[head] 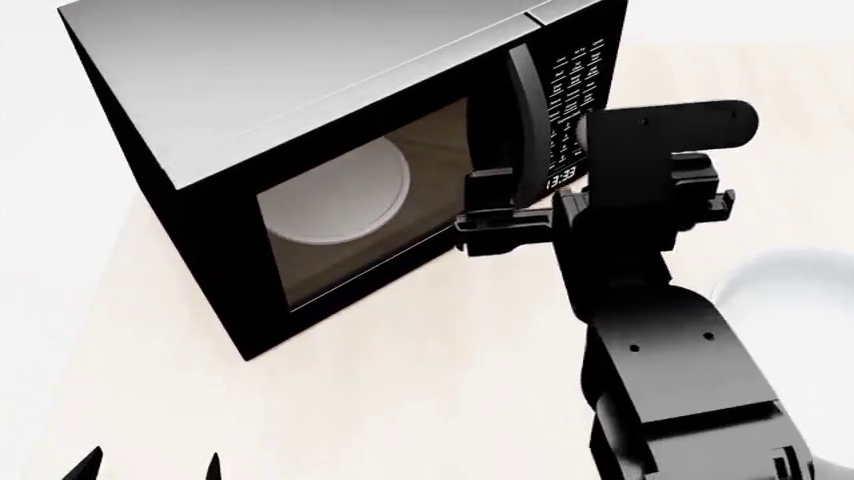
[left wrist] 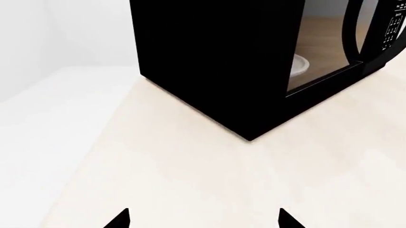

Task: Open the microwave.

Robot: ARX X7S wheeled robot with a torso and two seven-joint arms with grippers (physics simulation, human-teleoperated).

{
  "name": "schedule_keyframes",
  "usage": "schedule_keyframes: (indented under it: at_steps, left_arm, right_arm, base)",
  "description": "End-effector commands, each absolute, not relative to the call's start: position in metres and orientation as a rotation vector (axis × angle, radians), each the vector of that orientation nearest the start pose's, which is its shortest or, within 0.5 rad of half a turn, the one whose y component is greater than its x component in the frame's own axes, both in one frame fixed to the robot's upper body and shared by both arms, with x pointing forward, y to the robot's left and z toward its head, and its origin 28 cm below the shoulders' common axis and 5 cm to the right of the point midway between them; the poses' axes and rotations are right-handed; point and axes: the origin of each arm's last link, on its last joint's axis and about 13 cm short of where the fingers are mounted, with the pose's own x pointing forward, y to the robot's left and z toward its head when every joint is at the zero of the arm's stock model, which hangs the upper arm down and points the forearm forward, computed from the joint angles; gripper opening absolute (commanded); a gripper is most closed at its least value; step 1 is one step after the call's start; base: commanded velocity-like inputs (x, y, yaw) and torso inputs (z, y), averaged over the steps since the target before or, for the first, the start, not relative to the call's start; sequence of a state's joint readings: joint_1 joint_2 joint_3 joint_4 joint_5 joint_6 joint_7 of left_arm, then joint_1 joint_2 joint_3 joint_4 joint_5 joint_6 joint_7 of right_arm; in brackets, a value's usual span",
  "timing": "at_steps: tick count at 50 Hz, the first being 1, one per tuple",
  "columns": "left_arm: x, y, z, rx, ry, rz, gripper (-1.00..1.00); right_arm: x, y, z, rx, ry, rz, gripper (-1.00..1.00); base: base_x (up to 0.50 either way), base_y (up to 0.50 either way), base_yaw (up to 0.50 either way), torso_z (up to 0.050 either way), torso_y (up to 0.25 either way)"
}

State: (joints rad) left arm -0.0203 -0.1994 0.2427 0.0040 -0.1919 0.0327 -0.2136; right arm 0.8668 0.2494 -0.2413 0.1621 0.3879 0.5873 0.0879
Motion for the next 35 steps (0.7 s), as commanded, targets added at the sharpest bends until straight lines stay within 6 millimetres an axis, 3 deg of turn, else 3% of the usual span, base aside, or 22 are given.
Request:
schedule_keyframes:
  at_steps: [1,35]
  left_arm:
    - [0.209,0.205,0.013,0.001,0.004,-0.023,1.00]
    - [0.209,0.204,0.013,0.001,0.003,-0.025,1.00]
  right_arm:
    - [0.373,-0.115,0.194,-0.041,-0.026,0.133,1.00]
    - [0.389,-0.109,0.186,-0.044,0.013,0.121,1.00]
  base:
    - [0.00,0.00,0.00,0.000,-0.015]
    - [0.00,0.00,0.00,0.000,0.000]
